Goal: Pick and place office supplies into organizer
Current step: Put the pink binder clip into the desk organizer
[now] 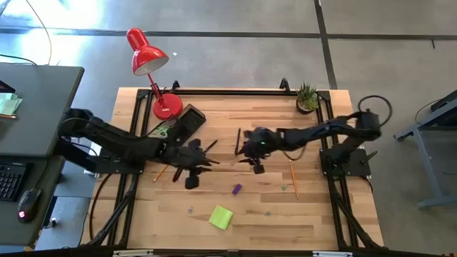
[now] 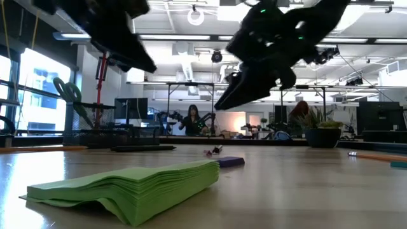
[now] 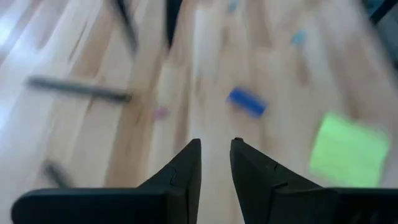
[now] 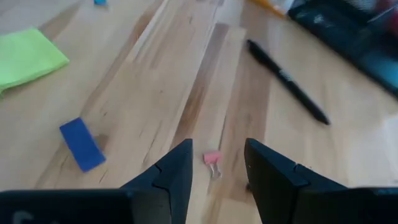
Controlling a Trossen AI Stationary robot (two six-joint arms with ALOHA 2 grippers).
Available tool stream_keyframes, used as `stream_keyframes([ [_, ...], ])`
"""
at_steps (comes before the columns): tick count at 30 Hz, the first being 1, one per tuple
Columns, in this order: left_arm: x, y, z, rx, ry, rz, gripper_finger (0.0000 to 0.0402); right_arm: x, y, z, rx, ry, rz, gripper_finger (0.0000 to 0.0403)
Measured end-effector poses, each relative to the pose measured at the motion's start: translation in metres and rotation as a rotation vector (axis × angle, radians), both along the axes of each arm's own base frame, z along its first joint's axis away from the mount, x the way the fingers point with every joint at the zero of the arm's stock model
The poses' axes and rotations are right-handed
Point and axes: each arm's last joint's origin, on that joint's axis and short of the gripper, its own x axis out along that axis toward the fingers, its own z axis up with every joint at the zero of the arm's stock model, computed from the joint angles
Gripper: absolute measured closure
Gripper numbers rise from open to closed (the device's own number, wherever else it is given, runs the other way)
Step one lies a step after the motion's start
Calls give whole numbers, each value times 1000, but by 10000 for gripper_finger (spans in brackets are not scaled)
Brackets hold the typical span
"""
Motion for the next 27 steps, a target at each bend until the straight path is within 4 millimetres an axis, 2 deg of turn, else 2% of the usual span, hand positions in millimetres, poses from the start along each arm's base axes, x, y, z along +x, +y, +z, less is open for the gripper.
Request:
stream_keyframes([
  [4,-24,-9,-16,-42,-96,-17,328,19,-2,-10,-19,123,70,265],
  [6,-35,-11,-23,-50,-136,-21,328,31,-3,-14,-37,128,82,265],
  [13,-55,-24,-44,-32,-215,-15,328,57,-3,-30,-22,192,119,265],
  [19,-58,-34,-48,-40,-219,-45,328,57,-4,-40,-46,261,111,265],
  [27,-58,-34,-47,-19,-229,-37,328,58,-6,-39,-79,245,104,265],
])
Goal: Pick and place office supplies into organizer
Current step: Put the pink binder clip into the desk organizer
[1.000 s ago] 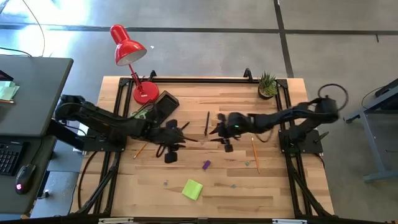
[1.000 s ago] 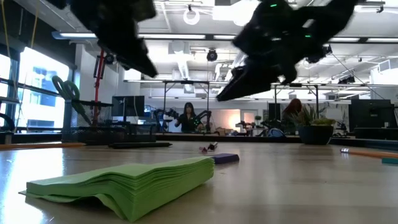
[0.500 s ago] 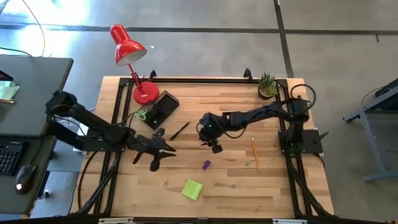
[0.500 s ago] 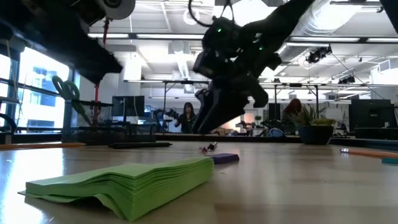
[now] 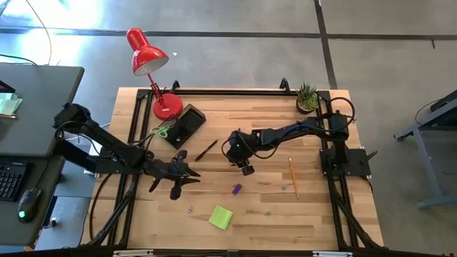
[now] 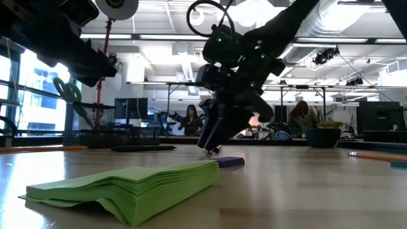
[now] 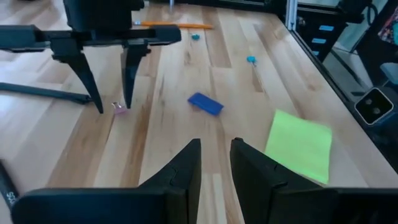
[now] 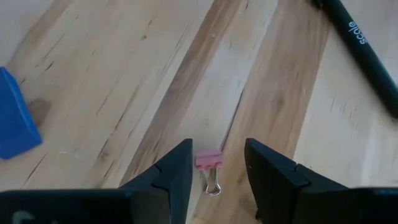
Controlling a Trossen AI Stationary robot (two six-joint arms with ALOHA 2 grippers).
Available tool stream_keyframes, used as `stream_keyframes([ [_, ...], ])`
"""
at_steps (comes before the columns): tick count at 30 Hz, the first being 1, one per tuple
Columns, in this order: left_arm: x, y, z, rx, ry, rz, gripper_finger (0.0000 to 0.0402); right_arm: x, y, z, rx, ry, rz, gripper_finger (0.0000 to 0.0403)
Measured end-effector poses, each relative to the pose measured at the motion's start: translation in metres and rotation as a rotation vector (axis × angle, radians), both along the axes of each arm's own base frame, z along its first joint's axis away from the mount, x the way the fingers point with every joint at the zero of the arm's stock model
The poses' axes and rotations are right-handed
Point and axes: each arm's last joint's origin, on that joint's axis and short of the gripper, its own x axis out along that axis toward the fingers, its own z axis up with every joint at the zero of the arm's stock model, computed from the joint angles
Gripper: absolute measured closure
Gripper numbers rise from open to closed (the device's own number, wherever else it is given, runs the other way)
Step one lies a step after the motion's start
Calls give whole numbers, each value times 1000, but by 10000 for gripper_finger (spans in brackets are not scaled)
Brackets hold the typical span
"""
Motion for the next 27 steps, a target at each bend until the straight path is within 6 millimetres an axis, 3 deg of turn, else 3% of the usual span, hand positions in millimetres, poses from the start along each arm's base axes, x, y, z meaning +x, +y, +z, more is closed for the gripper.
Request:
stream_keyframes([
  [9,0,0,0,3,2,0,328,-7,-5,-8,19,12,-4,265],
  [27,0,0,-1,6,10,1,328,-5,-6,-7,36,-20,3,266],
])
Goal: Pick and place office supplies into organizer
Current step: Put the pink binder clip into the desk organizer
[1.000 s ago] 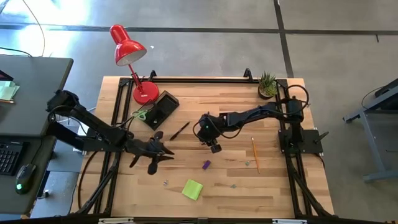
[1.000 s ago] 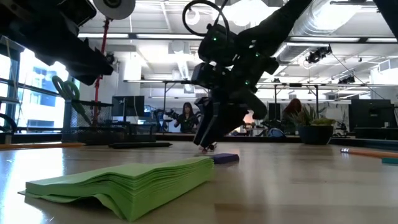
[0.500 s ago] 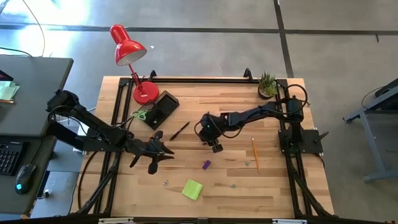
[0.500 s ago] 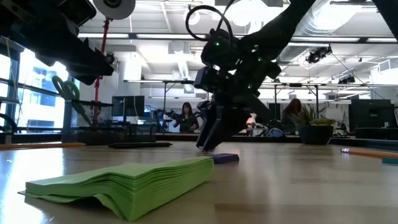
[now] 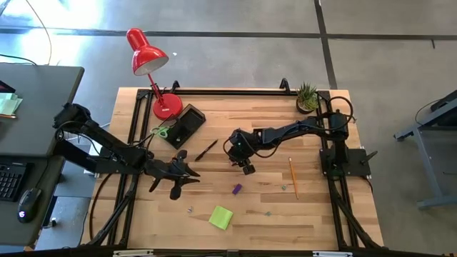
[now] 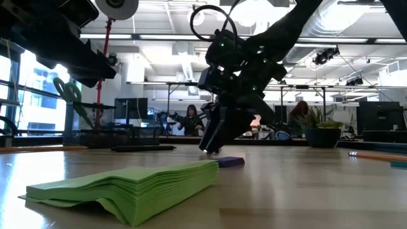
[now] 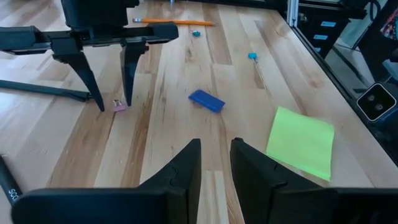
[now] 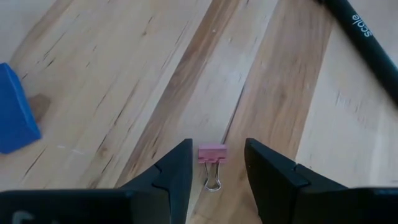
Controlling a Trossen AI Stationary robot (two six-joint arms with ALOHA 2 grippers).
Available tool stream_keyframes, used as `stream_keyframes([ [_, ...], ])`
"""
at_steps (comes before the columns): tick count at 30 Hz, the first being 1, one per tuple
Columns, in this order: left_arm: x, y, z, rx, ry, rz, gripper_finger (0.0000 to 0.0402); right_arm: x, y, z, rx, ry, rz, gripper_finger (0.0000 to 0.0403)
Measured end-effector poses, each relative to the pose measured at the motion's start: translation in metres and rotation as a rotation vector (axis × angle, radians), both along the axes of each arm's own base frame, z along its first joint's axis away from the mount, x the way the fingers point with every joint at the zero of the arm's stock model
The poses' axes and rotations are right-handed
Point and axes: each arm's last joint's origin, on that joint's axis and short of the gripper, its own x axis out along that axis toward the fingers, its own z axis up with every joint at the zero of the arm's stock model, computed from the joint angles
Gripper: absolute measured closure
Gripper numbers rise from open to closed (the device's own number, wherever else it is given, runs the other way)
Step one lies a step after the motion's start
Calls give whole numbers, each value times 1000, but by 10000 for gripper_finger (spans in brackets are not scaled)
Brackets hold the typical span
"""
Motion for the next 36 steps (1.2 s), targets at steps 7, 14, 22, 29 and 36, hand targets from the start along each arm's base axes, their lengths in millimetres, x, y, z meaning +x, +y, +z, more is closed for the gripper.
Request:
stream_keyframes([
  [7,0,0,-1,-5,9,4,328,1,0,-7,7,16,-1,298],
  [14,-1,0,-2,-6,28,9,328,1,0,-6,-1,13,-6,331],
  [22,-1,0,-2,-12,28,12,328,1,0,-4,-3,15,-6,357],
  [29,-6,2,9,-24,-29,-1,328,24,-6,28,-52,-128,-21,341],
  [36,-26,9,35,-34,-114,-11,328,58,-34,86,-107,-377,-58,353],
])
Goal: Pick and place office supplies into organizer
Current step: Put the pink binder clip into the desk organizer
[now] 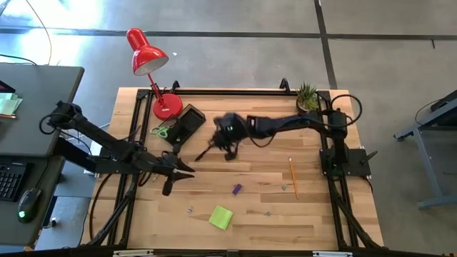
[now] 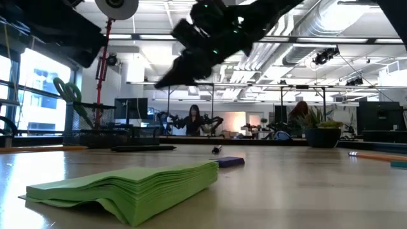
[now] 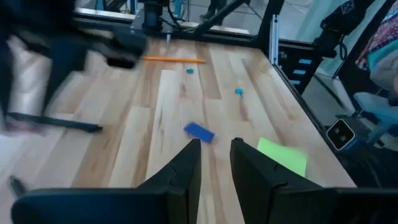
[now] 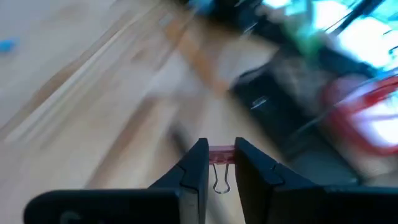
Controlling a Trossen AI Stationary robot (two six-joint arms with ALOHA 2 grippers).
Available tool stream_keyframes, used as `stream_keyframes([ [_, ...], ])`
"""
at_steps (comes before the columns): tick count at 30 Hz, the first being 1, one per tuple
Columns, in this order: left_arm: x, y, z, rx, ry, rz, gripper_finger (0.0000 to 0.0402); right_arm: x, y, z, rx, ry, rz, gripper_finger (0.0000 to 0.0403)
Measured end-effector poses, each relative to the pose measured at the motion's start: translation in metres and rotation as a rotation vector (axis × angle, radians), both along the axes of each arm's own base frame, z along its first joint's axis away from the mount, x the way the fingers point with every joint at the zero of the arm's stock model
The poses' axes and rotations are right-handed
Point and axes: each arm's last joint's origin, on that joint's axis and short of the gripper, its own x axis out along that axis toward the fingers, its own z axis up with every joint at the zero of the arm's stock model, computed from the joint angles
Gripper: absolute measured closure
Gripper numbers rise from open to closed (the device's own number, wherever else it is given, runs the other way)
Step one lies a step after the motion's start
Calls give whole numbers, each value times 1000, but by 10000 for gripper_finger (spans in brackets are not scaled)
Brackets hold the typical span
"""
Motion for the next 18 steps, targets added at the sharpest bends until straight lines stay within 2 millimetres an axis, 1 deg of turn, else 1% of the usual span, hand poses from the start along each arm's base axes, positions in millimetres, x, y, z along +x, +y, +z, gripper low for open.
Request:
stream_keyframes([
  [1,-3,1,2,-4,0,2,328,4,-6,6,0,-22,-6,354],
  [3,-8,3,5,-13,-6,5,328,11,-16,13,16,-32,0,354],
  [6,-12,5,4,-12,18,19,328,25,-27,16,34,-50,12,345],
  [8,-14,5,2,-11,42,23,328,36,-30,11,34,-51,13,338],
  [11,-14,6,5,4,16,14,328,55,-34,6,36,-46,13,333],
  [13,-17,7,13,22,-6,5,328,69,-36,3,37,-44,13,335],
  [15,-18,7,25,16,-45,-2,328,82,-39,0,40,-29,13,339],
  [18,-24,9,32,7,-61,-15,328,98,-44,-4,47,15,5,345],
])
